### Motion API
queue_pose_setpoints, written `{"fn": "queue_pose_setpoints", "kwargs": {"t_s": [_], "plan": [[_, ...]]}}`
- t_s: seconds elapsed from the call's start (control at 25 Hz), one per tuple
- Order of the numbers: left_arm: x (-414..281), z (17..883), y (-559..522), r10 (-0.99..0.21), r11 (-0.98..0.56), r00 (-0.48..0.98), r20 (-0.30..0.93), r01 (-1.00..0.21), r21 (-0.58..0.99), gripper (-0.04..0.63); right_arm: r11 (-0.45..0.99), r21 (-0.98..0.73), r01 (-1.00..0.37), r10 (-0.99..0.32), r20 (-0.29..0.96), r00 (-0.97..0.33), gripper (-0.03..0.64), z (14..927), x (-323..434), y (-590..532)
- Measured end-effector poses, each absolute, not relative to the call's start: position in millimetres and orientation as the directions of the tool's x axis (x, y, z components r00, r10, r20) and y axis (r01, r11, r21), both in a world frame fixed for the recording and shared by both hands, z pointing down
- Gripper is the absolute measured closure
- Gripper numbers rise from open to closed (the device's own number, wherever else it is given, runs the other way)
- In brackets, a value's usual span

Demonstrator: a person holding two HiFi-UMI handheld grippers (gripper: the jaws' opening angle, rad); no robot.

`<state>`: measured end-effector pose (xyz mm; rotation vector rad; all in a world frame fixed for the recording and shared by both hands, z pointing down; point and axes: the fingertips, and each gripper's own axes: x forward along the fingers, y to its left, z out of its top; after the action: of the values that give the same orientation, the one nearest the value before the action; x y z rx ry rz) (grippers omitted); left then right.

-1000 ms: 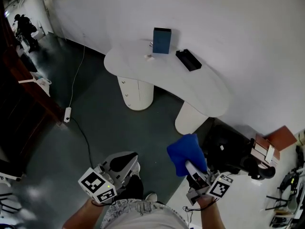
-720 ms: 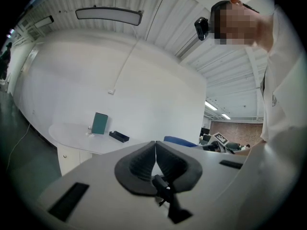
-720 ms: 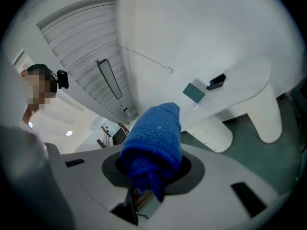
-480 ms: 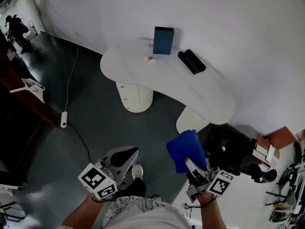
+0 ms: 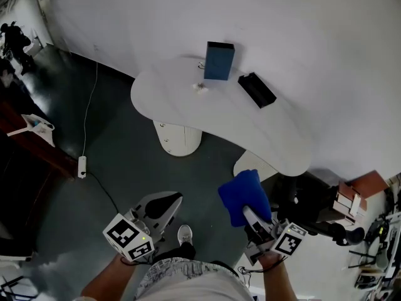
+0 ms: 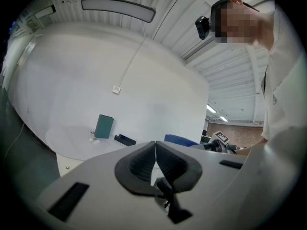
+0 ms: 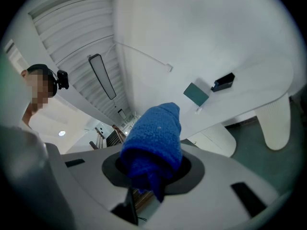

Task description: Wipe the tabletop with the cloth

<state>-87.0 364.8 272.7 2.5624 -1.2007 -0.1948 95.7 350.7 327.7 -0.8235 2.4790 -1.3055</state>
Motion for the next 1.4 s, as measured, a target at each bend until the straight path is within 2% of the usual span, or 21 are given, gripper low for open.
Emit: {"fn": "queue_pose_setpoints", "kwargs": {"t_s": [0.72,1.4], "plan": [[-126.6,272.1,301.9,-0.766,-0.61,0.642,-0.013,-0.721,0.33,0.574,0.452,-0.807,-0.381,-0.579,0.06,-0.813,0.5,322.2,55.9,286.8],[-113.7,284.4,207.9,-0.772,-0.595,0.635,0.021,-0.734,0.327,0.574,0.441,-0.815,-0.375,-0.567,0.071,-0.82,0.5,341.0,70.3,191.8]]}}
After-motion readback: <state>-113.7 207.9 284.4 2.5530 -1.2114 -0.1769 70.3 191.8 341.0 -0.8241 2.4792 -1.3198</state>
